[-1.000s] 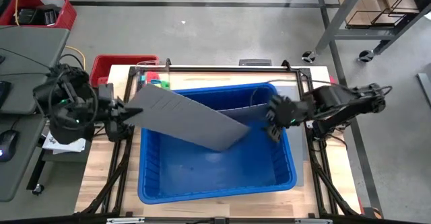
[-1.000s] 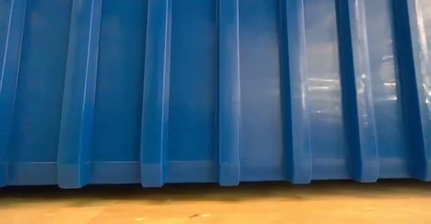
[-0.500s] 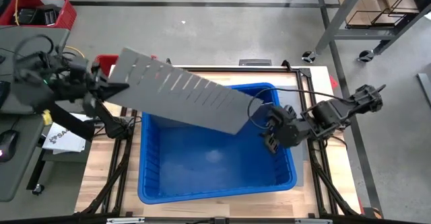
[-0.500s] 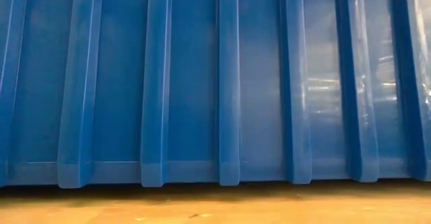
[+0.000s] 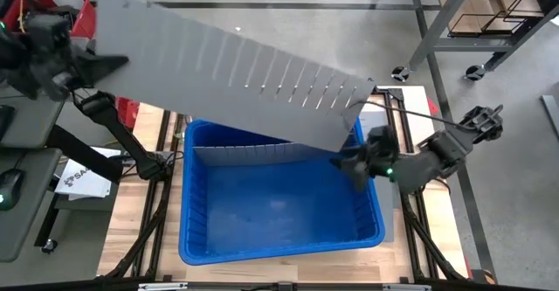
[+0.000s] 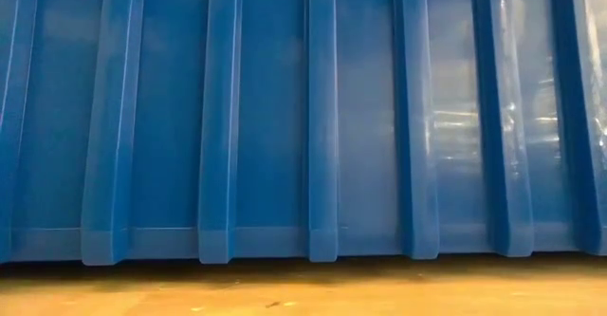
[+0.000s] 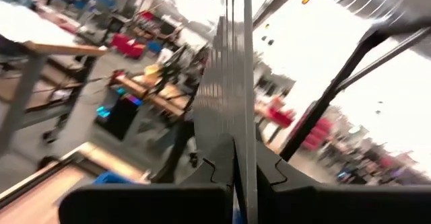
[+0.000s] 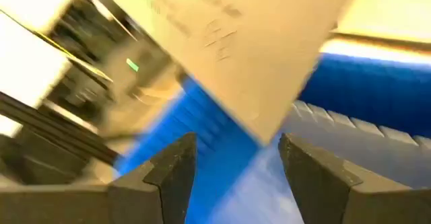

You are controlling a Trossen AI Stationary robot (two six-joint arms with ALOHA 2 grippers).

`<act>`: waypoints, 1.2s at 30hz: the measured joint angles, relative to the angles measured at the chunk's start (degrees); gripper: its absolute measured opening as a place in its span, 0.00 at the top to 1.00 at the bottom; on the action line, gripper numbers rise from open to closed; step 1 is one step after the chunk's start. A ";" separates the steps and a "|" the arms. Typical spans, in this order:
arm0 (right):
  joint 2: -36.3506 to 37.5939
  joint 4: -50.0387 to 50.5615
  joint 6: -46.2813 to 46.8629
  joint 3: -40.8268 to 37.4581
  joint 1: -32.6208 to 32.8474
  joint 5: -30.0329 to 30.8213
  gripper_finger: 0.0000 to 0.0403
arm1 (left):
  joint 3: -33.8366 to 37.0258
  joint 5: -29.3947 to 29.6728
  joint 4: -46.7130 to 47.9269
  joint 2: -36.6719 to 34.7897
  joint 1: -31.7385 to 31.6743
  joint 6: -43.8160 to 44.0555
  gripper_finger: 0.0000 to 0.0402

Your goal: Sort blocks

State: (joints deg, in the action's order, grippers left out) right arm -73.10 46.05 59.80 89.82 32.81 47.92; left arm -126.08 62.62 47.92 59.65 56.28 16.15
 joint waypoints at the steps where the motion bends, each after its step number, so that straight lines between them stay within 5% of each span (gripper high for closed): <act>1: 0.61 -3.11 -2.47 0.00 0.00 1.04 0.49 | -0.78 -0.61 -1.25 -0.04 0.01 -1.06 1.00; 7: 3.88 -15.16 -14.47 0.00 0.63 1.70 0.49 | -4.33 -2.02 -5.09 0.35 -0.01 -5.98 1.00; 21: 12.32 -18.30 -33.56 0.00 1.98 12.83 0.49 | -5.70 -2.16 -6.36 0.62 -0.01 -6.34 1.00; 30: 12.41 -30.28 -45.59 0.00 -8.40 -2.62 0.49 | -5.70 -2.09 -9.20 1.52 -0.01 -7.89 1.00; 36: 12.40 -31.65 -45.28 0.00 -13.10 -8.76 0.49 | -5.70 -1.96 -10.13 1.82 0.01 -7.91 1.00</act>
State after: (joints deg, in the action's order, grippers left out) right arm -60.70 14.40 14.52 89.82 19.71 39.16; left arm -131.79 60.67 37.79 61.46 56.29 8.24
